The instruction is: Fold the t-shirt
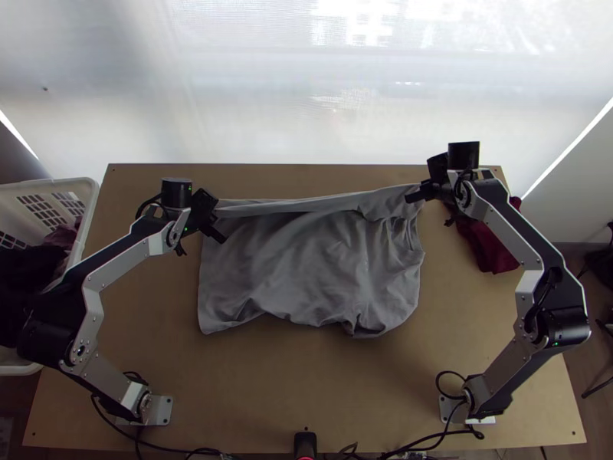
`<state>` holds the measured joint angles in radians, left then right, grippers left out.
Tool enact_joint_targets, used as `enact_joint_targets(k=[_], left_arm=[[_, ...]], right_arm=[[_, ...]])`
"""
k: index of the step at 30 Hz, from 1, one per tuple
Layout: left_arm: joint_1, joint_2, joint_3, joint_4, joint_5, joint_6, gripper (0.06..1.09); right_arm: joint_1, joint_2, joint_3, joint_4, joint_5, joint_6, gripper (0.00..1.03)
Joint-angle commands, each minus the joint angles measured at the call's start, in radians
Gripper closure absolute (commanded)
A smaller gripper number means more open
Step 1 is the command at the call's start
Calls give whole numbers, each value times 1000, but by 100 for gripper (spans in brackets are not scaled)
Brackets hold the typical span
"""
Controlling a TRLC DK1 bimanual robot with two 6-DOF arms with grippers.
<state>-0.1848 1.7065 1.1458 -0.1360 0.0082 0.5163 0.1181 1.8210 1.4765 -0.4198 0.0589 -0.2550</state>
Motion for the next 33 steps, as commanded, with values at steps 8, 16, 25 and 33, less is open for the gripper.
enact_joint_targets(k=[8, 16, 25, 33], left_arm=[[-2, -13, -44, -111, 79, -50, 105], [-7, -2, -47, -155, 95, -38, 105], [-12, 39, -41, -182, 95, -10, 104], [1, 42, -37, -203, 128, -27, 24]], right_arm=[[35, -72, -134, -17, -13, 13, 100], [38, -68, -185, -33, -22, 17, 100], [31, -20, -180, -36, -28, 11, 100], [26, -2, -185, -62, -28, 8, 73]])
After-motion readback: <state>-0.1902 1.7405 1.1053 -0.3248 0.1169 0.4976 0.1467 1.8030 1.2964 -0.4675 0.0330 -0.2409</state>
